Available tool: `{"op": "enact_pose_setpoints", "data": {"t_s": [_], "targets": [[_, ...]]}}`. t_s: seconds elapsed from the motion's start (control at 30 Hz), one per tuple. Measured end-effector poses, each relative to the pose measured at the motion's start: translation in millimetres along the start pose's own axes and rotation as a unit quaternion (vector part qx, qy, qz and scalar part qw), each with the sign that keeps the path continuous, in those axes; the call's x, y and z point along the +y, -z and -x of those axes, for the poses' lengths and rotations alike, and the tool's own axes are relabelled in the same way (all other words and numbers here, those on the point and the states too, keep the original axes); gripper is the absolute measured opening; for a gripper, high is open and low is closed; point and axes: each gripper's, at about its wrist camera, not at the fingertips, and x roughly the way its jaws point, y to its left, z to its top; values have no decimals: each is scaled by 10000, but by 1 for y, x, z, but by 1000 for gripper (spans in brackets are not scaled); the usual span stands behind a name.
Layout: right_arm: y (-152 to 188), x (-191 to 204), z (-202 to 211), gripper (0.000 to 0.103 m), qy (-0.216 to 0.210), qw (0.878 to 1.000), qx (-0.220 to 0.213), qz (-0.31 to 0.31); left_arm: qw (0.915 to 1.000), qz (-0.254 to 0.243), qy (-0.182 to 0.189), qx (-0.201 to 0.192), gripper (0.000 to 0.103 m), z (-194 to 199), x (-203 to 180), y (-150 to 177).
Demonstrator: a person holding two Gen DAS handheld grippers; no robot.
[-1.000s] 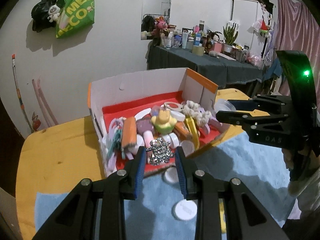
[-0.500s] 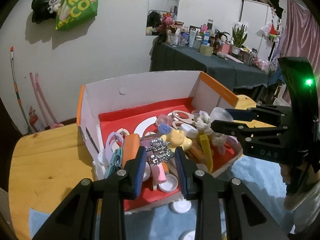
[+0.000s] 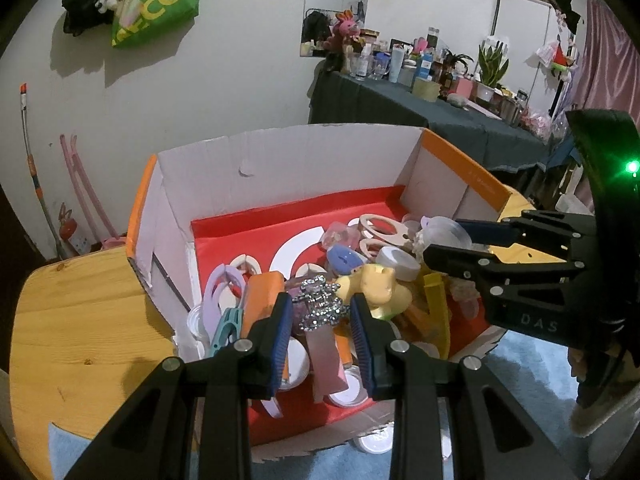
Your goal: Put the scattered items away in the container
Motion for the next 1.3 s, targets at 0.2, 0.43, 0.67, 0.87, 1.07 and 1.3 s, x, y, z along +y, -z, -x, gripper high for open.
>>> {"op": "enact_pose_setpoints", "data": {"t_s": [0.2, 0.43, 0.67, 0.87, 1.07, 1.3], "targets": [[0, 0, -5, 39, 57, 10000, 36, 7, 10000, -17, -48, 20, 32, -4, 0, 1], [1, -1, -10, 39, 123, 9999, 70, 27, 10000, 1, -86, 13, 32, -7, 1, -1], [2, -1, -12, 39, 145, 9999, 71, 36, 10000, -9, -96, 25, 32, -9, 1, -1], [2, -1, -12, 39, 141, 9999, 80, 43, 9999, 35, -90, 81, 32, -13, 4, 2], [2, -1, -12, 39, 153, 9998, 80, 48, 9999, 34, -90, 82, 32, -13, 4, 2], [3, 0, -12, 39, 202, 9997, 68, 77, 9999, 38, -72, 87, 32, -13, 5, 2]]}}
